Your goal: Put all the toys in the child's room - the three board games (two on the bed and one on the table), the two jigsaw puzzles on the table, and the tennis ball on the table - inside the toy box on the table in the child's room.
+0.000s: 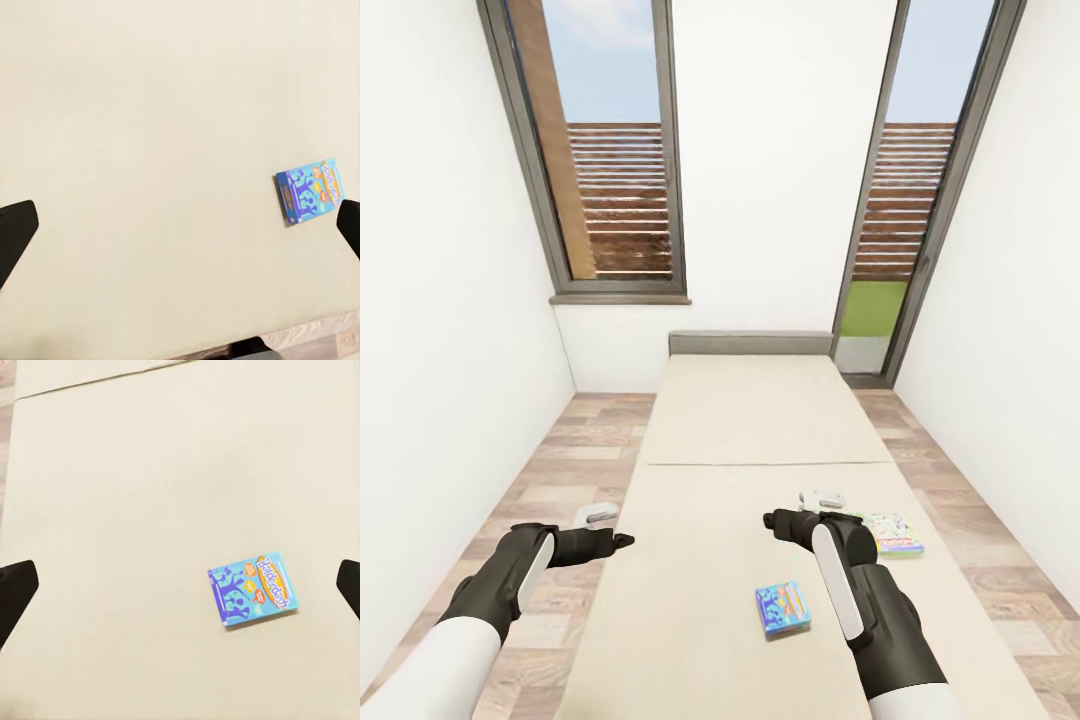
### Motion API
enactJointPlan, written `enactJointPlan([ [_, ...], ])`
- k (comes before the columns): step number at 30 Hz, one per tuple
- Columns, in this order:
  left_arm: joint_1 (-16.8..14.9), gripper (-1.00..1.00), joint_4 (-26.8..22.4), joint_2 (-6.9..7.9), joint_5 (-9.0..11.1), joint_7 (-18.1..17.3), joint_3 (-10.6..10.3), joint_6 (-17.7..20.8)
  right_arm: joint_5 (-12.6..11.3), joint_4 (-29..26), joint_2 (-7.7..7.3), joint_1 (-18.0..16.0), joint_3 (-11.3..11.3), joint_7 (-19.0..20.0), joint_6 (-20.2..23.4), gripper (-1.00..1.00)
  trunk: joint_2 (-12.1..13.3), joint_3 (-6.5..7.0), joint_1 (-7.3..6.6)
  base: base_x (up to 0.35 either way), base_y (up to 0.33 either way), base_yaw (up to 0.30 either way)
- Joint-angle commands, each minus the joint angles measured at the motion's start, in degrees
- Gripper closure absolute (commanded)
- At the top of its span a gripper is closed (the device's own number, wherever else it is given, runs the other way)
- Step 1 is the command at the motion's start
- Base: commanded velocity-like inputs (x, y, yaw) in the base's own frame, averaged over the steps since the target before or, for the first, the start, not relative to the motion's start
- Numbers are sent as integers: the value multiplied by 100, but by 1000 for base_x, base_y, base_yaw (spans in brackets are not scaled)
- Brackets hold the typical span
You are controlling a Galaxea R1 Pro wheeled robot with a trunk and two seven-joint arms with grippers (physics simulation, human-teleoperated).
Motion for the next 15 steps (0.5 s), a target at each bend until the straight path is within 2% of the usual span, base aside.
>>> enactJointPlan([
  [1, -5, -100, -4, -1, 26, -7, 14, 47, -60, -5, 0, -5, 5, -57, 16, -100, -13, -13, 4, 43, -5, 0],
  [7, -5, -100, -6, -7, 26, -1, 12, 49, -58, -5, 0, -5, 126, -59, 13, -100, -13, -13, 4, 151, -20, 0],
  [8, -5, -100, -5, -6, 26, -1, 12, 50, -60, -5, 0, -5, 206, -62, 2, -100, -13, -13, 4, 82, -35, 0],
  [15, -4, -100, -6, -7, 26, -4, 7, 46, -62, -5, 0, -5, 238, -63, -2, -100, -13, -13, 4, 31, -13, 0],
])
